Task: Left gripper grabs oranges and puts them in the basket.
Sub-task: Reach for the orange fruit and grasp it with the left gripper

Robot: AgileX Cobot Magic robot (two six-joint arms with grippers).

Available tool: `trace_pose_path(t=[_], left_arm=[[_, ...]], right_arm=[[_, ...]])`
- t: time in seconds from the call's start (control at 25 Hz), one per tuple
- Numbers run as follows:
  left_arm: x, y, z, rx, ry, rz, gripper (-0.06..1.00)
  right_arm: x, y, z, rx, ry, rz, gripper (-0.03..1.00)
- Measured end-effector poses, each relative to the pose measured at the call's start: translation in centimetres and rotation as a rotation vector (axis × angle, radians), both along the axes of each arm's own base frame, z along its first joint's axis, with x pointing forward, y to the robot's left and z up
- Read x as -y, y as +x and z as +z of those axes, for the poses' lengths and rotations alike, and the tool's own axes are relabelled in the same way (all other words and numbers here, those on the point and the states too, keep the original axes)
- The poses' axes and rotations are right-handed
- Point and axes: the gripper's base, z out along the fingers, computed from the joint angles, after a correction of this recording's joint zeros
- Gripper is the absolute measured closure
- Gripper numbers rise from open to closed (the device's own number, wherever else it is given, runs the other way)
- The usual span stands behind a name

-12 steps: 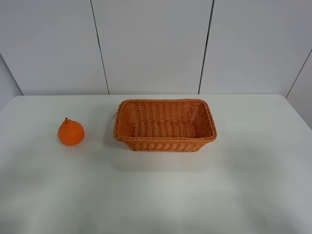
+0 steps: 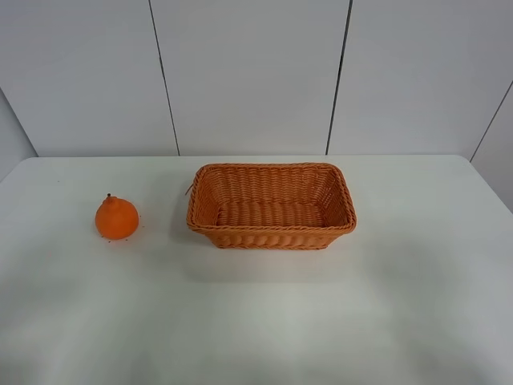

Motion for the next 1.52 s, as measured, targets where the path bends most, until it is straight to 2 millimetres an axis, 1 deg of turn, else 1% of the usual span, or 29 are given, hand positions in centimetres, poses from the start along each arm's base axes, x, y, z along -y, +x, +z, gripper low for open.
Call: trace_pose_path(t=[0.12, 0.2, 0.28, 0.4, 0.52, 0.6, 0.72, 0.84, 0.96, 1.12, 1.24, 1.28, 1.4, 1.52], left_arm=[[0.0, 0.0, 0.1, 0.010, 0.000, 0.000, 0.07], [0.0, 0.3, 0.8, -0.005, -0.003, -0.002, 0.07], [0.1, 1.1, 1.8, -0.046, -0.012, -0.006, 0.07], [0.1, 3.5, 4.2, -0.133, -0.030, -0.014, 0.07], [0.1, 7.4, 6.2, -0.252, -0.042, -0.016, 0.07], [0.0, 10.3, 7.0, -0.327, -0.046, -0.018, 0.07], [-0.2, 15.2, 7.7, -0.434, -0.039, -0.030, 0.07], [-0.4, 20.7, 7.8, -0.522, -0.041, -0.032, 0.07], [-0.6, 26.2, 6.9, -0.599, -0.044, -0.031, 0.07], [-0.7, 32.6, 5.6, -0.644, -0.053, -0.032, 0.07], [-0.9, 37.1, 3.2, -0.690, -0.059, -0.032, 0.07], [-0.9, 38.2, 2.4, -0.701, -0.060, -0.032, 0.07], [-1.0, 41.2, -0.6, -0.752, -0.063, -0.031, 0.07], [-1.1, 42.9, -3.8, -0.798, -0.066, -0.028, 0.07]], right_arm=[[0.0, 0.0, 0.0, 0.000, 0.000, 0.000, 0.27], [0.0, 0.0, 0.0, 0.000, 0.000, 0.000, 0.27], [0.0, 0.0, 0.0, 0.000, 0.000, 0.000, 0.27], [0.0, 0.0, 0.0, 0.000, 0.000, 0.000, 0.27], [0.0, 0.0, 0.0, 0.000, 0.000, 0.000, 0.27], [0.0, 0.0, 0.0, 0.000, 0.000, 0.000, 0.27], [0.0, 0.0, 0.0, 0.000, 0.000, 0.000, 0.27], [0.0, 0.0, 0.0, 0.000, 0.000, 0.000, 0.27], [0.0, 0.0, 0.0, 0.000, 0.000, 0.000, 0.27], [0.0, 0.0, 0.0, 0.000, 0.000, 0.000, 0.27], [0.0, 0.0, 0.0, 0.000, 0.000, 0.000, 0.27], [0.0, 0.0, 0.0, 0.000, 0.000, 0.000, 0.27], [0.0, 0.0, 0.0, 0.000, 0.000, 0.000, 0.27], [0.0, 0.0, 0.0, 0.000, 0.000, 0.000, 0.27]])
